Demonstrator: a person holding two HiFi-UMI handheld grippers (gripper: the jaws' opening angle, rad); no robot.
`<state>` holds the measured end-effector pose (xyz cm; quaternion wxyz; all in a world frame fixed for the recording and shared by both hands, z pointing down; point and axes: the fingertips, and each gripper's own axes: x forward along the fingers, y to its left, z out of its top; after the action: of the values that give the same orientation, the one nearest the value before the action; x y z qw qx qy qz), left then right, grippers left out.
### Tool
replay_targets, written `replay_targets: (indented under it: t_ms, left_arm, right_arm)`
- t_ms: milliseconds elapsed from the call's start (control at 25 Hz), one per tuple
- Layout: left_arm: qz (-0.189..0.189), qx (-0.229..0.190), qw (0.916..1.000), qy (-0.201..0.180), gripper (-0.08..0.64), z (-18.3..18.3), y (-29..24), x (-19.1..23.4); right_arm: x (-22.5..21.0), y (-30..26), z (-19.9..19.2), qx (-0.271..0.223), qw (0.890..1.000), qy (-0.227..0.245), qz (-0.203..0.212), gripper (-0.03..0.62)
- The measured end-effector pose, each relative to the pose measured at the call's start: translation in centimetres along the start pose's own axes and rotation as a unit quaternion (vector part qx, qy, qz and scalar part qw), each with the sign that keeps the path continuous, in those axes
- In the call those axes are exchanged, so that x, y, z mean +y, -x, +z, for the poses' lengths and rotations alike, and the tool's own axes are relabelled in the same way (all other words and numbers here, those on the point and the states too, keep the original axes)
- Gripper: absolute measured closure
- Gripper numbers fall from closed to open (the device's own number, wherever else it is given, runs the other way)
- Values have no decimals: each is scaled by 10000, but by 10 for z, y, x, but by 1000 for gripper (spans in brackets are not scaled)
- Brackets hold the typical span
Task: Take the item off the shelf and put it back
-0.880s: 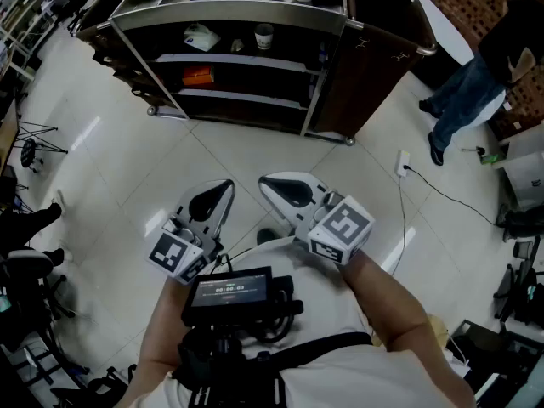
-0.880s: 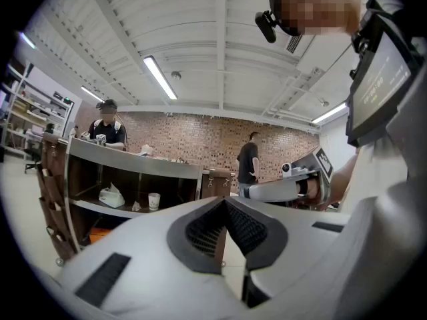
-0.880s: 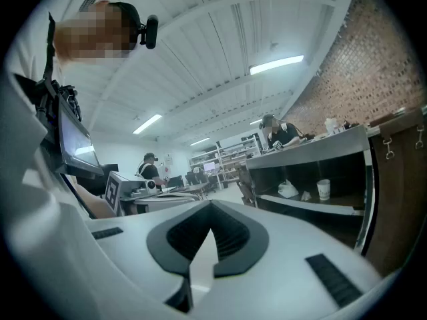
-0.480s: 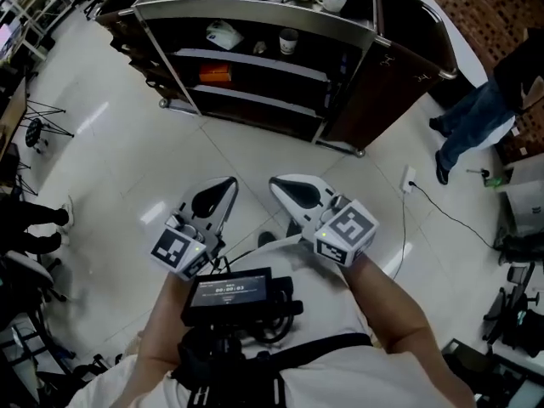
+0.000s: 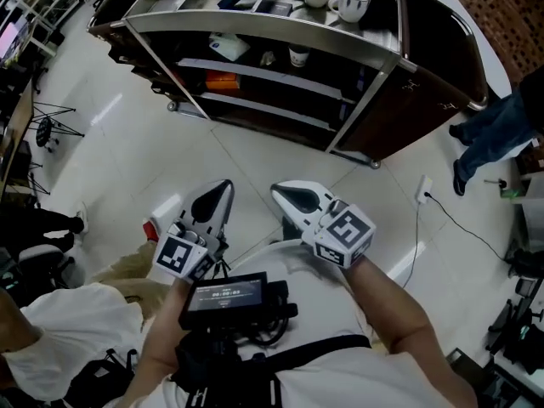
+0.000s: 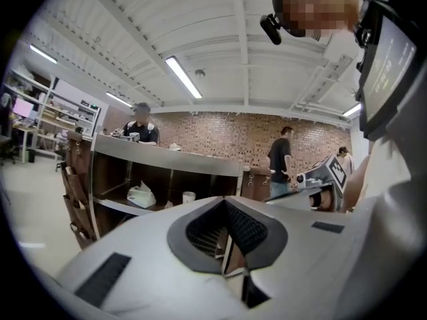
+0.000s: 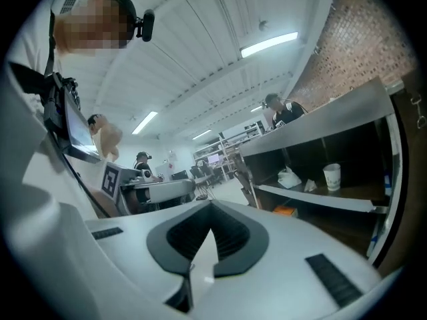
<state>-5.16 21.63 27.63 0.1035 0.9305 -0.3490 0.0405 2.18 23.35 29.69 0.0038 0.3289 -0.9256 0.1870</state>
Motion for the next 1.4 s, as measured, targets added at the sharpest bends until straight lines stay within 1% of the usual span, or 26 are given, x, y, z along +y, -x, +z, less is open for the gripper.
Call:
replay_targets:
  t_ms: [80, 240, 360, 480, 640, 760, 880, 1000, 1240, 1400]
  left_arm:
    - [102, 57, 9999, 37, 552, 3, -23, 17]
    - [30, 287, 9996, 16, 552, 4, -69, 45]
    - [-69, 396, 9992, -7, 552, 9, -104, 58]
    - [-148, 540, 9984, -52, 552, 8, -131, 67]
    - [-196, 742, 9970, -97, 552, 5, -154, 77]
    - [-229, 723, 9970, -128, 552, 4, -165, 87]
    - [-274, 623, 9976, -98, 552, 2, -170, 99]
    - [-359, 813, 9960, -62, 552, -3, -176, 108]
    - [-441, 868, 9952, 60, 552, -15, -181, 135]
    - [-494, 866, 9950, 56, 552, -19, -186, 152]
  right_arm:
    - [-21, -9, 1, 35, 9999, 101, 92, 588]
    - [-60, -27, 11, 21, 9991, 326, 275, 588]
    - [-97, -37, 21, 12, 9994, 216, 267, 588]
    - [-124, -46, 27, -8, 9995, 114, 280, 588]
    - [-144, -56, 27, 36, 9994, 29, 356, 588]
    - [-151, -59, 27, 160, 9993, -3, 343, 588]
    - [-158, -63, 27, 195, 9996, -37, 223, 588]
    - [-164, -69, 26, 296, 9995, -122, 66, 588]
    - [-186, -83, 34, 76, 9987, -152, -474, 588]
    - [-198, -94, 38, 176, 9976, -95, -660, 588]
